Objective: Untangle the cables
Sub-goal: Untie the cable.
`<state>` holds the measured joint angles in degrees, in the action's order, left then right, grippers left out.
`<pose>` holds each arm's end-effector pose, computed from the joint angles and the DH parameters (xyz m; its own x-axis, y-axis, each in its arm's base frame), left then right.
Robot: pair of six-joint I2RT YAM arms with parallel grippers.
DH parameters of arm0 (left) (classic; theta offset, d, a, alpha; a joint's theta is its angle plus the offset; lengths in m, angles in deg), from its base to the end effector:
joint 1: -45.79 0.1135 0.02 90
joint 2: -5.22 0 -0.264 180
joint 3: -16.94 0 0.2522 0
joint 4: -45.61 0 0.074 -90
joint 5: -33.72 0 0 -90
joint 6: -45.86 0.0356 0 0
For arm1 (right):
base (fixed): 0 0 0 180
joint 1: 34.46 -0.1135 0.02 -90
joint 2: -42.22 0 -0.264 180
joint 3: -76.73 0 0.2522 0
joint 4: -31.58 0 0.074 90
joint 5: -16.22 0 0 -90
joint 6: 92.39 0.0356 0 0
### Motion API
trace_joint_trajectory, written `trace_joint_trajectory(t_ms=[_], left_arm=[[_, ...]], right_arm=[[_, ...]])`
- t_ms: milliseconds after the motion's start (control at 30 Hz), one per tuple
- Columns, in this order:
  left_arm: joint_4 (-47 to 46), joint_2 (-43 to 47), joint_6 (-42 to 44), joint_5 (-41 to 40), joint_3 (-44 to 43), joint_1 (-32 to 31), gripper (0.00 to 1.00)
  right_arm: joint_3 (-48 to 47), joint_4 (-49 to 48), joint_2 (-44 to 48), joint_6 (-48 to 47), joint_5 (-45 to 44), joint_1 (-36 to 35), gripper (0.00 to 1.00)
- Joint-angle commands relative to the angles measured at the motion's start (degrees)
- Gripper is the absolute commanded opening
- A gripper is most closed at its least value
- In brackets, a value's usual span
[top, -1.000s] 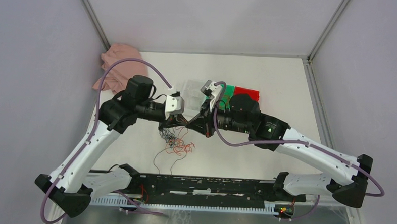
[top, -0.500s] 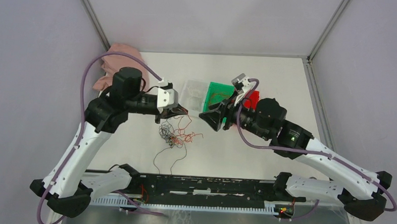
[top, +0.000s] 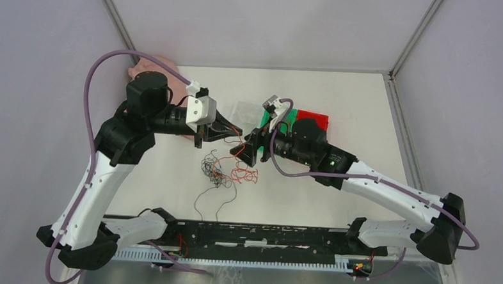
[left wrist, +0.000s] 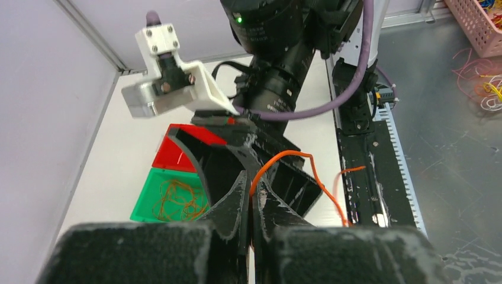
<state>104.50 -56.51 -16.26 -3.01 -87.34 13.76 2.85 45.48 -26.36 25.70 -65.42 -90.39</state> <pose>0.1309 -0.1155 0.4897 0.2424 0.1782 -0.9537 0.9682 0.0178 0.2494 0.1541 0.2371 0.3662 -0.4977 0.0956 -0.8621 -0.7546 0.4422 0.4847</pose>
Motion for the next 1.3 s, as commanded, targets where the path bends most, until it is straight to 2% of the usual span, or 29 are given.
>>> trace_joint_trajectory(t_ms=[0,200,367,667,967,1067,1267], left_arm=[[-2.8,-0.5,-3.8,2.4,-3.6,-0.5,0.03],[-3.4,-2.5,-6.1,3.3,-8.6,-0.7,0.03],[-3.5,-4.4,-6.9,3.7,-16.1,-0.8,0.03],[-8.8,-5.5,-7.6,0.6,-24.2,-0.7,0.03],[-17.7,-4.5,-5.8,-6.5,-26.7,-0.7,0.03],[-17.1,-5.1,-6.3,-6.4,-28.1,-0.7,0.03],[-14.9,-4.3,-5.8,-5.4,-25.7,-0.6,0.03]], right_arm=[[-2.9,-9.1,-3.6,0.8,4.9,-1.0,0.79],[-2.5,-12.1,-9.5,2.5,3.2,-1.6,0.68],[1.9,-16.1,-12.1,3.3,0.6,-1.6,0.6],[11.5,-21.7,-14.7,4.6,-3.2,-1.2,0.55],[24.1,-29.4,-14.5,7.2,-8.1,-0.6,0.51],[26.9,-31.7,-12.1,8.4,-7.8,-0.3,0.54],[23.3,-24.5,-0.1,6.7,-6.1,-0.3,0.65]])
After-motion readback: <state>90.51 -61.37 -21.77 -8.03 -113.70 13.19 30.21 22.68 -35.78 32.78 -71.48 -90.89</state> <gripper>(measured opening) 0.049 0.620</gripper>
